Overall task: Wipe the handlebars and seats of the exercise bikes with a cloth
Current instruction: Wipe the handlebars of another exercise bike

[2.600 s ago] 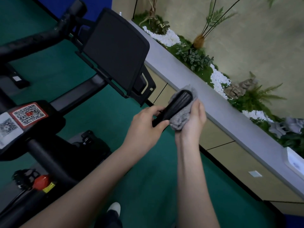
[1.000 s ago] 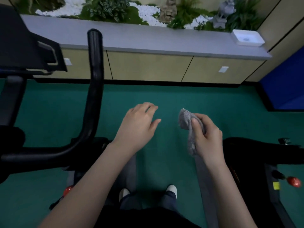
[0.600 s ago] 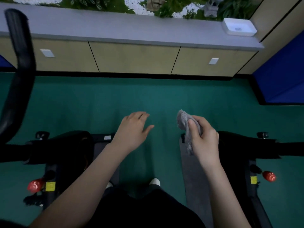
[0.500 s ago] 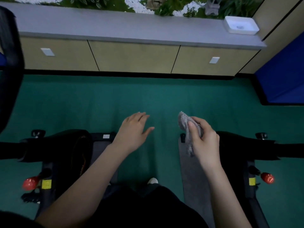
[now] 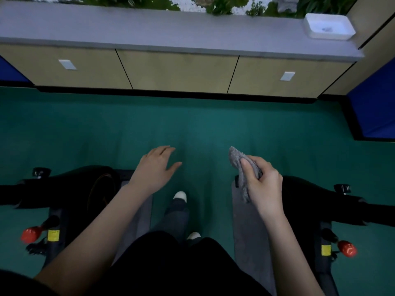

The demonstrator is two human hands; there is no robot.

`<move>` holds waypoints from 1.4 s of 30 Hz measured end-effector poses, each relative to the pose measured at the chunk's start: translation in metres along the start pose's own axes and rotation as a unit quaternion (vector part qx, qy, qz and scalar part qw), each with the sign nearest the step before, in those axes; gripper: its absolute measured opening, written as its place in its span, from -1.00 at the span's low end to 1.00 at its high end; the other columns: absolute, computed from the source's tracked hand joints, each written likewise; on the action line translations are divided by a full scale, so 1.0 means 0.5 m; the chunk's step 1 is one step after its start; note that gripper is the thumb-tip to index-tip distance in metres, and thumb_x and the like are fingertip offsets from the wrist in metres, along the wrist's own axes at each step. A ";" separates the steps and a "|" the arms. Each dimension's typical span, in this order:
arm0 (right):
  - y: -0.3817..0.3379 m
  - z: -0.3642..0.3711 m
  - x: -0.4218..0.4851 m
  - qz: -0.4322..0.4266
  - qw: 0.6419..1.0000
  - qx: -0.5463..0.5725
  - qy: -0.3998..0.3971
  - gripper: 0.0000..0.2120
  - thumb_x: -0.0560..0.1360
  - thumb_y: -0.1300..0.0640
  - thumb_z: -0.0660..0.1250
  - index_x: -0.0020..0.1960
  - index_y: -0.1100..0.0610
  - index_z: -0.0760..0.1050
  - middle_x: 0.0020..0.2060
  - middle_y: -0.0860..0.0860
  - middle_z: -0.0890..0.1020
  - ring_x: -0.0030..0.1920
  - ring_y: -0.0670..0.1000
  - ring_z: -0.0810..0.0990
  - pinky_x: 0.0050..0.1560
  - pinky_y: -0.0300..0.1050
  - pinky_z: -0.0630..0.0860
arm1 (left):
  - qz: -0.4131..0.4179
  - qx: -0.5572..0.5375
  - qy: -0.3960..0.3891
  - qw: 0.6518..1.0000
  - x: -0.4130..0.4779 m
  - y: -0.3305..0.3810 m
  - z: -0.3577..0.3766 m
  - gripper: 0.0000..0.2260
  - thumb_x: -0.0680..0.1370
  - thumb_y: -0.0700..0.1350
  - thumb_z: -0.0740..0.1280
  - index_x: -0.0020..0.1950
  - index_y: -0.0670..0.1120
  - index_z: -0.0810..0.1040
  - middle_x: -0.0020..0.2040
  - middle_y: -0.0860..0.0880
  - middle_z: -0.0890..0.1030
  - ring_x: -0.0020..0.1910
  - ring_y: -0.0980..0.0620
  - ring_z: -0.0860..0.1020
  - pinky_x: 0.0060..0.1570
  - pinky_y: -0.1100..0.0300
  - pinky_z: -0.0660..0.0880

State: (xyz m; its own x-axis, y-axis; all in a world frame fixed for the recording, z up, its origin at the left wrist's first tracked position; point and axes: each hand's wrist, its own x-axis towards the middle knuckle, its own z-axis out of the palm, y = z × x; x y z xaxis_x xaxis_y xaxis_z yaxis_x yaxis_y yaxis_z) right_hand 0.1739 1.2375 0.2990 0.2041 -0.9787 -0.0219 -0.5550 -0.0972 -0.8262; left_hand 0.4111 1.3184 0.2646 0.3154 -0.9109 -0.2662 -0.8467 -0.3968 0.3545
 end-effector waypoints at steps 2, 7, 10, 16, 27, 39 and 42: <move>-0.005 0.007 0.038 -0.006 1.000 -0.007 -0.006 -0.84 0.53 0.14 0.36 0.06 0.17 0.63 -0.07 0.00 0.62 -0.02 -0.05 0.55 -0.04 -0.46 0.33 | -0.008 -0.005 -0.008 1.000 0.032 -0.001 -0.005 -0.51 0.59 0.10 0.21 0.44 -0.12 0.32 0.42 -0.08 0.38 0.39 -0.08 0.33 0.35 0.00 0.28; -0.025 0.040 0.145 -0.004 1.000 -0.012 -0.014 -0.83 0.54 0.11 0.34 0.06 0.15 0.63 -0.05 0.05 0.66 -0.01 -0.01 0.59 -0.01 -0.31 0.39 | -0.018 -0.037 -0.029 0.999 0.132 -0.013 -0.013 -0.56 0.59 0.08 0.22 0.38 -0.13 0.40 0.33 -0.10 0.47 0.30 -0.10 0.43 0.26 0.02 0.38; -0.050 0.073 0.209 0.008 0.999 -0.017 -0.030 -0.82 0.54 0.10 0.34 0.06 0.14 0.63 -0.05 0.07 0.66 -0.01 0.00 0.61 -0.01 -0.27 0.43 | -0.017 -0.046 -0.051 0.997 0.203 -0.027 -0.025 -0.55 0.60 0.11 0.20 0.40 -0.11 0.38 0.34 -0.10 0.45 0.30 -0.09 0.43 0.27 0.04 0.37; -0.114 0.157 0.338 -0.008 0.998 -0.033 -0.054 -0.81 0.54 0.09 0.33 0.08 0.14 0.63 -0.05 0.06 0.66 -0.02 -0.02 0.60 -0.06 -0.33 0.39 | -0.011 -0.048 -0.050 0.998 0.319 -0.069 -0.058 -0.53 0.60 0.13 0.18 0.43 -0.09 0.34 0.36 -0.09 0.44 0.29 -0.10 0.43 0.26 0.06 0.36; -0.196 0.316 0.519 -0.034 0.982 -0.003 -0.186 -0.86 0.55 0.10 0.33 0.02 0.11 0.64 -0.10 0.02 0.66 -0.05 -0.05 0.61 -0.06 -0.33 0.44 | -0.148 -0.066 0.028 0.986 0.391 -0.202 -0.120 -0.45 0.58 0.19 0.15 0.47 -0.09 0.28 0.44 -0.05 0.34 0.43 -0.02 0.27 0.37 0.07 0.20; -0.258 0.428 0.853 -0.150 0.938 0.015 -0.314 -0.90 0.52 0.06 0.36 -0.03 0.03 0.63 -0.10 -0.03 0.66 -0.05 -0.09 0.61 0.00 -0.20 0.50 | -0.308 -0.125 0.096 0.938 0.573 -0.187 -0.166 -0.47 0.57 0.19 0.18 0.44 -0.08 0.32 0.41 -0.03 0.38 0.41 -0.04 0.29 0.36 0.02 0.23; -0.272 0.435 0.950 -0.147 0.936 0.022 -0.319 -0.86 0.51 0.06 0.38 0.01 0.09 0.63 -0.08 -0.01 0.67 -0.02 -0.06 0.62 0.04 -0.14 0.53 | -0.317 -0.134 0.122 0.931 0.640 -0.168 -0.200 -0.48 0.58 0.18 0.17 0.45 -0.07 0.31 0.42 -0.02 0.37 0.41 -0.03 0.28 0.37 0.01 0.23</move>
State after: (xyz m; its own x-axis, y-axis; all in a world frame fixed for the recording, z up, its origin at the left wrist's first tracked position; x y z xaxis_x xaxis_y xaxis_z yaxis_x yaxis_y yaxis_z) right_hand 0.5216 0.8250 0.2785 0.7903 -0.6029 -0.1096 -0.3681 -0.3241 -0.8715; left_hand 0.6259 1.0491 0.2391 0.8309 -0.4704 -0.2972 -0.3312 -0.8473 0.4151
